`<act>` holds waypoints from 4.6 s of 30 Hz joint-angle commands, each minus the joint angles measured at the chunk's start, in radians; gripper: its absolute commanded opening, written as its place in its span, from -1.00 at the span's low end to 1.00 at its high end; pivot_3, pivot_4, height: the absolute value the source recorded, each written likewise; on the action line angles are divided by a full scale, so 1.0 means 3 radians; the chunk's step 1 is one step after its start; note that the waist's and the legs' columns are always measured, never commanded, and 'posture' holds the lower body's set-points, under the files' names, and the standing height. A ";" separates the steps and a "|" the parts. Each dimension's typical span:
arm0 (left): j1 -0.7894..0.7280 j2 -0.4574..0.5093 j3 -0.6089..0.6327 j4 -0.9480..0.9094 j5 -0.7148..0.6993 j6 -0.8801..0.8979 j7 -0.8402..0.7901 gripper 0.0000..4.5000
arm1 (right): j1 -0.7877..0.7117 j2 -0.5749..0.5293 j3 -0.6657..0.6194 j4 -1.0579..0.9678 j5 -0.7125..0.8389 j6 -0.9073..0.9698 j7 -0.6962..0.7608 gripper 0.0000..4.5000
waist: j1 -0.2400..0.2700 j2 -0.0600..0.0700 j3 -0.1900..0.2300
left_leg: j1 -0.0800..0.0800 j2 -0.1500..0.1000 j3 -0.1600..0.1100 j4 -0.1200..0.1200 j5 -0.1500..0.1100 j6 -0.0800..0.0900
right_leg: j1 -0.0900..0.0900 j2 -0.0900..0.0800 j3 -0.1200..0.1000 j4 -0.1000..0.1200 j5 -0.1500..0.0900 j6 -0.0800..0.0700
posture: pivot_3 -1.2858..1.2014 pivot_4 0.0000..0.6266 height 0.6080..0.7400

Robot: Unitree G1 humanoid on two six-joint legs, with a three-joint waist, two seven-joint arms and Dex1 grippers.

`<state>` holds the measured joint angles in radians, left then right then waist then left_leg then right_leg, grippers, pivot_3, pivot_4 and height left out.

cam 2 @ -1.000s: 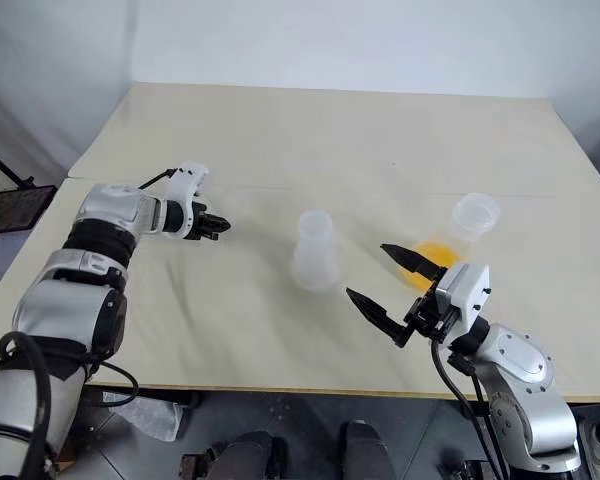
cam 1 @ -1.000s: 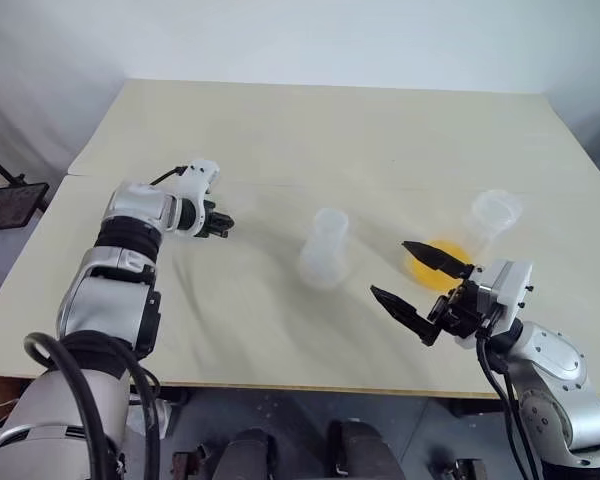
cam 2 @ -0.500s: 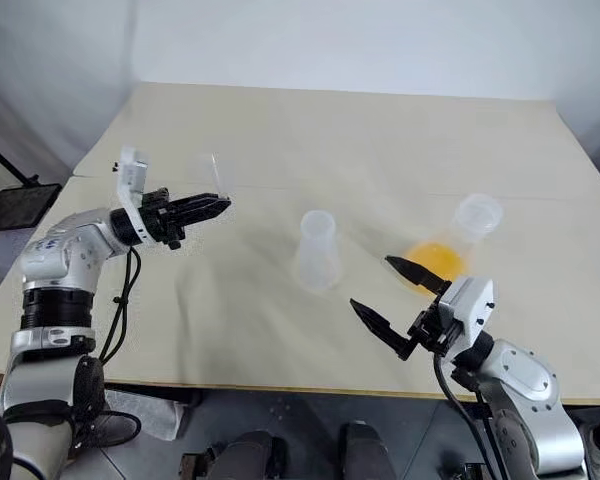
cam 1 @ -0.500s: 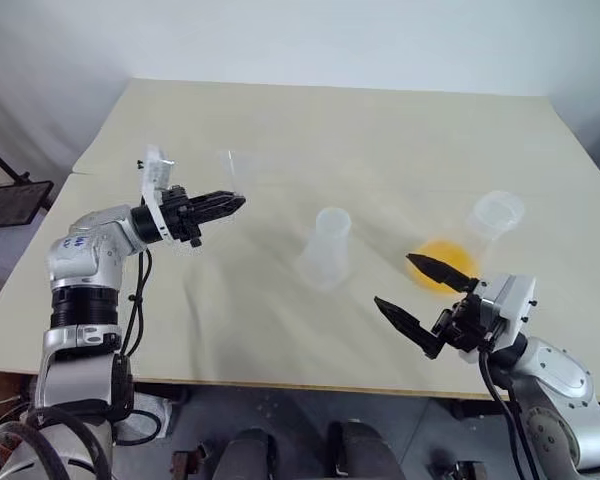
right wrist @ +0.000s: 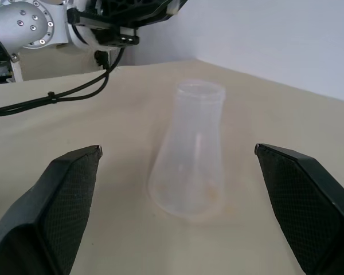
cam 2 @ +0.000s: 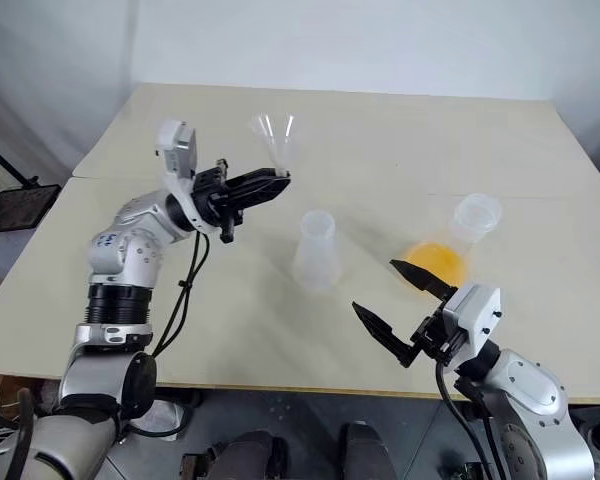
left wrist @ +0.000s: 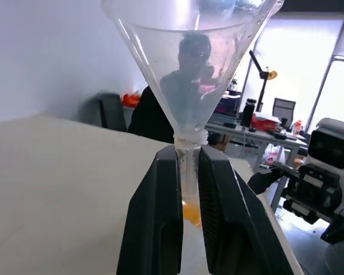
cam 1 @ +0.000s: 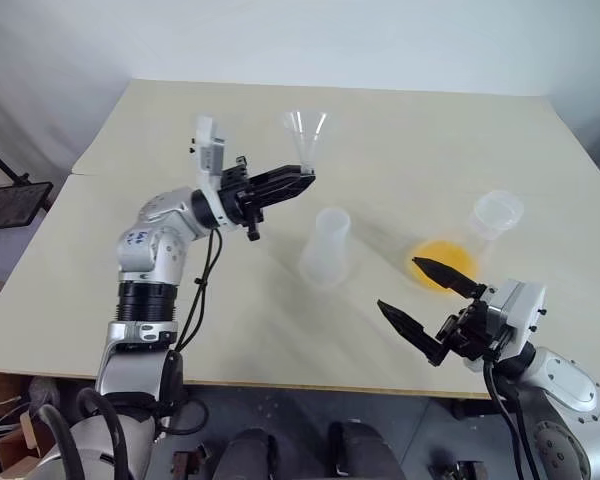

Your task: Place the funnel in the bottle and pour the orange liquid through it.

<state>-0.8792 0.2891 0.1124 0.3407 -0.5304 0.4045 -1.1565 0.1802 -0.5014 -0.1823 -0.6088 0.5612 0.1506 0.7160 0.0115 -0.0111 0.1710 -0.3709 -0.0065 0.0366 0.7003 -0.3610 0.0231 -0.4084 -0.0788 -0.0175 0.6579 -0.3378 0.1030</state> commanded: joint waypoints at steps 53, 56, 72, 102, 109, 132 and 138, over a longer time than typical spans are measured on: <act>-0.0034 -0.0404 -0.0271 0.0742 0.0334 -0.1013 -0.0109 0.16 | -0.0033 0.0003 -0.0027 -0.0210 -0.0001 -0.0042 -0.0222 1.00 | 0.0035 0.0000 0.0000 | -0.0002 0.0000 0.0001 0.0000 0.0001 0.0002 | 0.0001 0.0000 0.0000 -0.0006 0.0000 0.0000 | 0.03 -0.52 1.00; -0.0037 -0.0410 -0.0255 0.0739 0.0348 -0.1066 -0.0080 0.56 | -0.0038 0.0005 -0.0022 -0.0202 -0.0002 -0.0046 -0.0218 1.00 | 0.0035 0.0000 0.0000 | -0.0002 0.0000 0.0001 0.0000 0.0001 0.0002 | 0.0001 0.0000 0.0000 -0.0006 0.0000 0.0000 | 0.03 -0.52 1.00; -0.0029 0.0051 -0.0242 0.0743 0.0360 -0.1047 -0.0420 0.76 | 0.0015 -0.0053 -0.0188 -0.0223 0.0046 -0.0052 -0.0182 1.00 | 0.0015 0.0000 0.0000 | -0.0002 0.0001 0.0001 -0.0003 0.0001 0.0001 | 0.0000 0.0001 -0.0001 -0.0005 0.0000 0.0000 | 0.03 -0.52 1.00; 0.0612 0.0905 -0.0004 -0.0036 0.0162 -0.0872 -0.0644 1.00 | 0.0728 0.0022 -0.1439 -0.0103 0.0265 0.0365 -0.0951 1.00 | -0.0051 0.0004 0.0000 | 0.0007 0.0004 -0.0002 -0.0010 0.0000 0.0004 | 0.0008 -0.0003 0.0006 -0.0011 0.0000 -0.0001 | 0.03 -0.52 1.00; 0.0705 0.0886 0.0000 -0.0263 0.0125 -0.0775 -0.0556 1.00 | -0.0058 -0.0263 -0.1192 0.0164 0.0380 0.1211 -0.1384 1.00 | -0.0031 0.0005 0.0000 | 0.0000 0.0002 -0.0002 -0.0008 0.0001 0.0003 | 0.0001 -0.0005 0.0005 -0.0005 0.0000 -0.0001 | 0.03 -0.52 1.00; 0.0814 0.0929 0.0054 -0.0504 0.0060 -0.0662 -0.0480 1.00 | -0.0880 -0.0063 -0.0832 0.0621 0.0196 0.1302 -0.1426 1.00 | -0.0047 0.0008 0.0002 | -0.0003 0.0002 0.0000 -0.0010 0.0001 0.0004 | -0.0002 -0.0004 0.0005 -0.0007 0.0000 -0.0001 | 0.03 -0.52 1.00; 0.0791 0.0919 0.0044 -0.0469 0.0075 -0.0681 -0.0492 1.00 | -0.0998 0.0026 -0.0776 0.0669 0.0188 0.1268 -0.1446 1.00 | -0.0049 0.0008 0.0002 | -0.0003 0.0002 0.0000 -0.0010 0.0001 0.0003 | -0.0002 -0.0003 0.0005 -0.0006 0.0000 -0.0001 | 0.03 -0.52 1.00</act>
<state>-0.6238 0.5559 0.1082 0.2106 -0.4878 0.2140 -1.3024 -0.1033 -0.4957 -0.3990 -0.3899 0.6145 0.5520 0.2834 -0.0032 -0.0087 0.1716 -0.3717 -0.0058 0.0365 0.6974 -0.3608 0.0241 -0.4091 -0.0798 -0.0160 0.6560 -0.3379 0.1028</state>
